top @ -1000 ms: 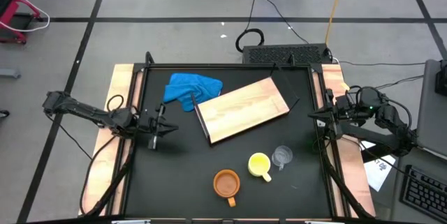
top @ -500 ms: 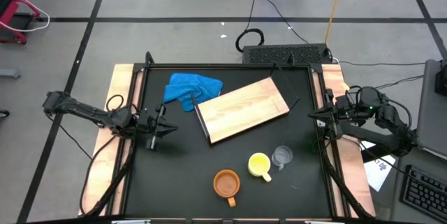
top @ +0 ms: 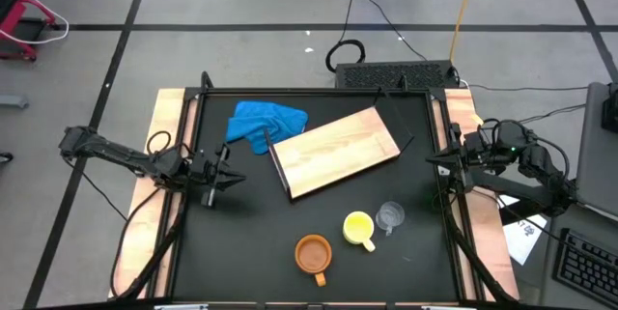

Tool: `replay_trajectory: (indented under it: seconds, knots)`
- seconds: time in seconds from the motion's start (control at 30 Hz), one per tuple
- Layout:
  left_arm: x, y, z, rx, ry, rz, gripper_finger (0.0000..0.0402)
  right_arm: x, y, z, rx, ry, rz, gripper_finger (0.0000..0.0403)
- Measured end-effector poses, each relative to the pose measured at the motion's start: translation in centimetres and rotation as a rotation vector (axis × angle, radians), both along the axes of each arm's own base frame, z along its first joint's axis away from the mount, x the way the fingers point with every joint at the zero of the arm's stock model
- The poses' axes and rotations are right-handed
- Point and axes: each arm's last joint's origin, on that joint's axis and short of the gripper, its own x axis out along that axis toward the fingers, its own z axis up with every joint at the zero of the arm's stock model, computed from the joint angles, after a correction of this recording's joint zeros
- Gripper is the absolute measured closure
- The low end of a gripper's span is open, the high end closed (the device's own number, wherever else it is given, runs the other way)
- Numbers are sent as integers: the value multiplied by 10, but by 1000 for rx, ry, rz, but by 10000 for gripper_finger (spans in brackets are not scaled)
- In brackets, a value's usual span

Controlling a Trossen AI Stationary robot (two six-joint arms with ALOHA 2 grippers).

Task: Stack small to large cups/mugs on shelf
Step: Put the brown mug on the shelf

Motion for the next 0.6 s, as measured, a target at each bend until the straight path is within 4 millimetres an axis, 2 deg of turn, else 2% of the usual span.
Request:
replay_trajectory:
  seconds: [0.6]
  knots:
    - [0,0,0,-55,4,-13,381,1,0,1,-3,-10,0,403]
